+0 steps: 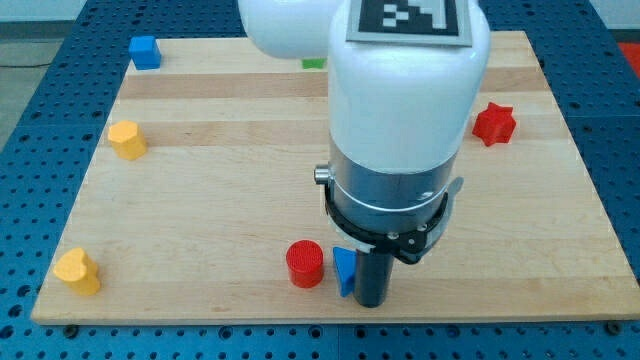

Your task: Slightly push the yellow heart towards to the right

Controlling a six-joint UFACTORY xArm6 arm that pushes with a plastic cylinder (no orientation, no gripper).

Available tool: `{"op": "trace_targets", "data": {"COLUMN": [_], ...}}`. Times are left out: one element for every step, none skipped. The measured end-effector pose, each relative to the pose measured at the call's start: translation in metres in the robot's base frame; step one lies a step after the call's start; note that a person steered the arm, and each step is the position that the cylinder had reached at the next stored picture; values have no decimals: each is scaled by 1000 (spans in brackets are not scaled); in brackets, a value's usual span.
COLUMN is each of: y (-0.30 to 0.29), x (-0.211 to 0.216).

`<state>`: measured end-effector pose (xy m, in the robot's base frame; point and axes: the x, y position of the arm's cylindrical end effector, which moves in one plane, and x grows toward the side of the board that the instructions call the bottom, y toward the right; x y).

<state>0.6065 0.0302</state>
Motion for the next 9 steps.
{"op": "trace_targets", "data": {"y": [-2, 8, 52, 45, -30, -137, -243, -321, -335], "x": [0, 0, -27, -76, -98, -99, -99, -92, -81]}}
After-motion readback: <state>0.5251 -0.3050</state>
